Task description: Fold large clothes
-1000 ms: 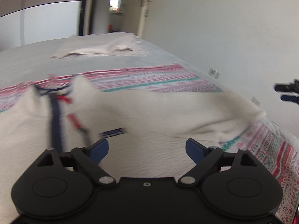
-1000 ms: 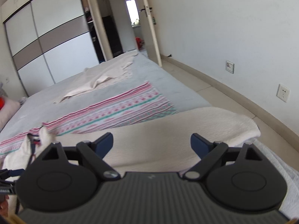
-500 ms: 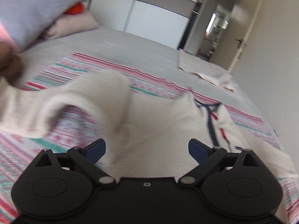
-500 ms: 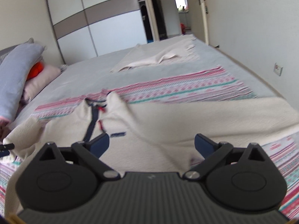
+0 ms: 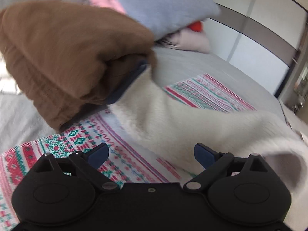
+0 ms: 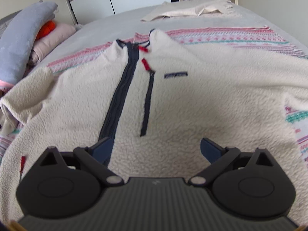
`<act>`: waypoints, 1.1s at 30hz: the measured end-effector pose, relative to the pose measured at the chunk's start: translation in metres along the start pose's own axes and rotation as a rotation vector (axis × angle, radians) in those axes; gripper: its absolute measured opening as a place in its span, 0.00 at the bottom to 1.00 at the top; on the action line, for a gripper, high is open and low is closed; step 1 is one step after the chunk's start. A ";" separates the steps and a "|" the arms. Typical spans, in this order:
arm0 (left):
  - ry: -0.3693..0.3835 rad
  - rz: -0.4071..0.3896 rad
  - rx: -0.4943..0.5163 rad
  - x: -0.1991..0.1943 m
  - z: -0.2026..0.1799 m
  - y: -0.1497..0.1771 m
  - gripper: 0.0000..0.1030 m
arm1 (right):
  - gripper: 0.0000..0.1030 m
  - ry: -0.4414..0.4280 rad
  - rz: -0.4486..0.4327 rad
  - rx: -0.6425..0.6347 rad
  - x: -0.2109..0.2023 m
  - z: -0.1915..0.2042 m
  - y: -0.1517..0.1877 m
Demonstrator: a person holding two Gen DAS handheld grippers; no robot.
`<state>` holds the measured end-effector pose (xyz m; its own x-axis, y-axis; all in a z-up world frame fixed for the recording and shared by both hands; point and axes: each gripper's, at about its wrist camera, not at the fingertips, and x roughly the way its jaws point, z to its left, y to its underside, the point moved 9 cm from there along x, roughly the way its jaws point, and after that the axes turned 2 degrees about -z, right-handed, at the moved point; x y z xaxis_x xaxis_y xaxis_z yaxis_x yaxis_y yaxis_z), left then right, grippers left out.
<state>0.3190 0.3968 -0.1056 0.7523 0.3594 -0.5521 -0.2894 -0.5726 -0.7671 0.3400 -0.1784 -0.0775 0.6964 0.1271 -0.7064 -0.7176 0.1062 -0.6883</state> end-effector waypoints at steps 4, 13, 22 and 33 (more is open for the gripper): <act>0.014 -0.109 -0.083 0.022 0.010 -0.013 0.88 | 0.96 0.022 0.016 -0.041 0.008 0.009 0.006; 0.205 -0.419 0.170 -0.031 -0.071 -0.090 0.11 | 0.96 -0.108 -0.036 -0.045 0.031 0.070 -0.019; 0.241 -0.677 0.207 -0.100 -0.094 -0.215 0.11 | 0.35 -0.481 -0.047 0.060 0.093 0.215 -0.046; 0.380 -0.706 0.179 -0.125 -0.121 -0.218 0.11 | 0.09 -0.620 0.122 0.059 0.151 0.334 -0.026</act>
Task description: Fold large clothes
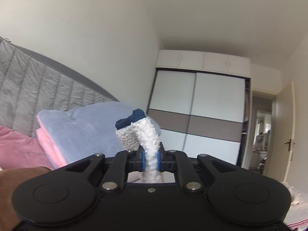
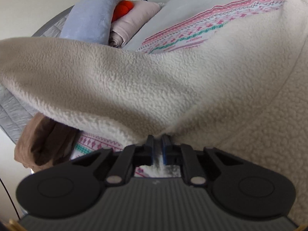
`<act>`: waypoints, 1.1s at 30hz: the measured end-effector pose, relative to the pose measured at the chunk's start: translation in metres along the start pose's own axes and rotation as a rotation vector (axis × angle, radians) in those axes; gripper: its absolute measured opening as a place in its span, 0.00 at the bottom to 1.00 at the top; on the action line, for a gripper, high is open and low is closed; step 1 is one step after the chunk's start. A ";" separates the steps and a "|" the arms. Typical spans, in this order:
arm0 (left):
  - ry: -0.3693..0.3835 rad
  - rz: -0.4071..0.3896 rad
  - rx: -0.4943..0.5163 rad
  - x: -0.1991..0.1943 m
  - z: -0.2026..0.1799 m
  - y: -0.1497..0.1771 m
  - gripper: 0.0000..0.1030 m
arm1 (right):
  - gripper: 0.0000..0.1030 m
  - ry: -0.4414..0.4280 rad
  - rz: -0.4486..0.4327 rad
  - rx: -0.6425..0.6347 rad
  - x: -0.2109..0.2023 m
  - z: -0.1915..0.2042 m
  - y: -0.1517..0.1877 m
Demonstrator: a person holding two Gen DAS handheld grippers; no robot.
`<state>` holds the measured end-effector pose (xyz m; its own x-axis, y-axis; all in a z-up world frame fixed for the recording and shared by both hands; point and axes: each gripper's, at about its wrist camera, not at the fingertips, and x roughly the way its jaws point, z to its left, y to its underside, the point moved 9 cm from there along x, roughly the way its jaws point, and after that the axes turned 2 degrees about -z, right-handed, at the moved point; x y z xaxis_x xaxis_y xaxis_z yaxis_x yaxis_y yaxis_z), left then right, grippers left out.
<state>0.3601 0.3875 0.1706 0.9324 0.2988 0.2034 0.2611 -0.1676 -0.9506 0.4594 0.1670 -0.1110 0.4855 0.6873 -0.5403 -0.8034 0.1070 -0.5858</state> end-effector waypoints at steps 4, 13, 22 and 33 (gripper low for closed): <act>0.104 0.009 -0.041 -0.006 -0.059 -0.006 0.11 | 0.24 -0.098 -0.021 0.109 -0.042 -0.019 -0.013; 0.360 0.116 -0.028 -0.036 -0.233 0.019 0.11 | 0.65 -0.036 -0.217 0.308 -0.175 -0.122 -0.045; 0.497 0.324 0.043 -0.078 -0.365 0.118 0.11 | 0.77 0.182 -0.309 0.316 -0.299 -0.214 -0.026; 0.600 0.653 0.075 -0.144 -0.435 0.243 0.14 | 0.84 0.255 -0.395 0.394 -0.395 -0.288 0.002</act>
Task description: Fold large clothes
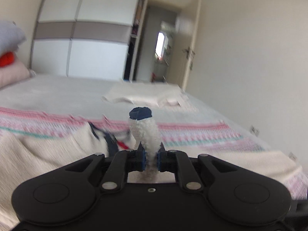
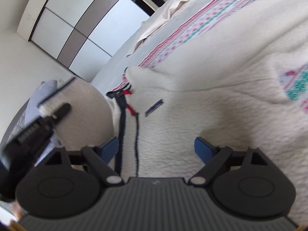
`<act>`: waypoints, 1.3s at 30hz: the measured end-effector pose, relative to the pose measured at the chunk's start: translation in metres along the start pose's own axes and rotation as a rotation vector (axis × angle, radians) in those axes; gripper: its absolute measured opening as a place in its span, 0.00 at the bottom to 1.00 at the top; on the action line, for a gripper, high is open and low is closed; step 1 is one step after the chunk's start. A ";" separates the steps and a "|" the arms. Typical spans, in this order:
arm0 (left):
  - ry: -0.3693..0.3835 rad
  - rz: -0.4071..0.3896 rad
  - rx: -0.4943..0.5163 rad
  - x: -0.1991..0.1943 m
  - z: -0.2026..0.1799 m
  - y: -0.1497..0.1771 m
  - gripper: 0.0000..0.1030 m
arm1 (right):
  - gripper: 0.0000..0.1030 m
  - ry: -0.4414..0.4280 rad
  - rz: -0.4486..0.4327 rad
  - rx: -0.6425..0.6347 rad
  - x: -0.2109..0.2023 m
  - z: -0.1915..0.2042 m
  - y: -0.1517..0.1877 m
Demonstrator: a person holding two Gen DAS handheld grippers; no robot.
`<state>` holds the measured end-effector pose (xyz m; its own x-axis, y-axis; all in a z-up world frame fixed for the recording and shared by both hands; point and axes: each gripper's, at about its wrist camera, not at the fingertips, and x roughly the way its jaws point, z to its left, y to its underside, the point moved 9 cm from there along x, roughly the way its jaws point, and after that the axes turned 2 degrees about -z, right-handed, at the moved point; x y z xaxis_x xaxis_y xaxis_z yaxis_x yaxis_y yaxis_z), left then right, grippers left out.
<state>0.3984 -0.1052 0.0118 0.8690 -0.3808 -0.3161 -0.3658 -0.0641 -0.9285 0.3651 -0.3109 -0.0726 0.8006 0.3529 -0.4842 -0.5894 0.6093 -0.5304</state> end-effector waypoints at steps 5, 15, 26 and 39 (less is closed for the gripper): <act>0.085 0.261 0.051 0.005 -0.029 0.054 0.34 | 0.86 0.006 -0.015 0.019 -0.010 -0.007 -0.004; 0.159 0.204 0.062 -0.058 -0.003 0.024 0.94 | 0.93 0.015 -0.027 0.010 -0.017 0.015 -0.001; 0.013 0.082 0.132 -0.138 0.112 -0.014 1.00 | 0.95 -0.012 0.001 -0.020 -0.031 0.020 -0.001; -0.203 -0.001 -0.131 -0.143 0.280 -0.004 0.68 | 0.29 0.072 0.050 -0.085 0.066 0.036 0.012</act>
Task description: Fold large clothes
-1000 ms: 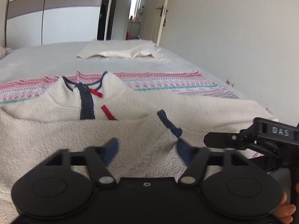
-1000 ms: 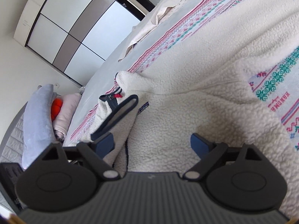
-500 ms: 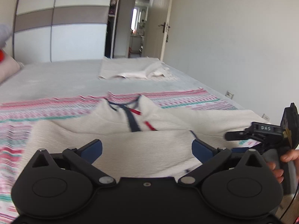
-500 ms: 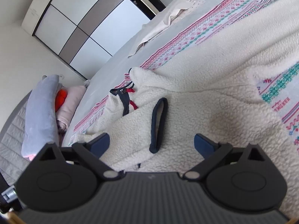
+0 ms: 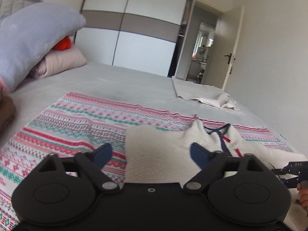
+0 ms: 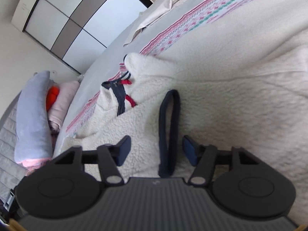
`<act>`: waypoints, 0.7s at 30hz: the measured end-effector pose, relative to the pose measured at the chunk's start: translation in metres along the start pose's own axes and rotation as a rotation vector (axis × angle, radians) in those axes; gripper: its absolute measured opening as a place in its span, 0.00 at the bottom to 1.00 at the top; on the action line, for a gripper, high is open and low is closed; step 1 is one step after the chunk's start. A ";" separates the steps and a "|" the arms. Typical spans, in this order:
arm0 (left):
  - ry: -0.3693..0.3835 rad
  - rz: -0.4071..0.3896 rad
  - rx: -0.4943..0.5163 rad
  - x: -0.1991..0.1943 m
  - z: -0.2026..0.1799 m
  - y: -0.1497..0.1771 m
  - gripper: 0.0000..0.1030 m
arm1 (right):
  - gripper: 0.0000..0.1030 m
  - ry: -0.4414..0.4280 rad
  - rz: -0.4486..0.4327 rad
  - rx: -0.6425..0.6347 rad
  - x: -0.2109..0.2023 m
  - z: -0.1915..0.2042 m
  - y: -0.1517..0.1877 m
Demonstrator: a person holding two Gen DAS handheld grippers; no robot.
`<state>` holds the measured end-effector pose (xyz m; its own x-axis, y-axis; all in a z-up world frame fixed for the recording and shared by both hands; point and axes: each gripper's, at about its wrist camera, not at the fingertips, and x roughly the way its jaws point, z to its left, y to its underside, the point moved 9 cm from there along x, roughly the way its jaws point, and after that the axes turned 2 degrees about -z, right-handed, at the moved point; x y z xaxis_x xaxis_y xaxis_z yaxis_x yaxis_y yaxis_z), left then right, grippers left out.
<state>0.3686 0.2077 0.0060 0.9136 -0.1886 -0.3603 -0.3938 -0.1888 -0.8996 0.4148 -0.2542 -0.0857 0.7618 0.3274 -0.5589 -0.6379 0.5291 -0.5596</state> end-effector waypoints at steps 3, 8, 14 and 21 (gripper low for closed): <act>-0.006 0.021 -0.011 0.016 0.008 0.004 0.35 | 0.12 0.047 -0.064 -0.147 -0.001 0.026 -0.009; 0.056 -0.003 -0.015 0.032 0.002 0.006 0.27 | 0.11 0.027 -0.278 -0.320 -0.049 0.064 -0.048; 0.072 0.183 0.122 0.078 -0.020 0.067 0.26 | 0.12 0.191 -0.204 -0.303 -0.029 0.005 -0.052; 0.049 0.191 0.129 0.061 -0.016 0.060 0.38 | 0.44 0.271 -0.134 -0.338 -0.013 -0.025 -0.017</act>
<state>0.3997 0.1696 -0.0658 0.8163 -0.2562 -0.5176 -0.5401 -0.0211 -0.8413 0.4130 -0.2869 -0.0836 0.8122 0.0329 -0.5825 -0.5706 0.2531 -0.7813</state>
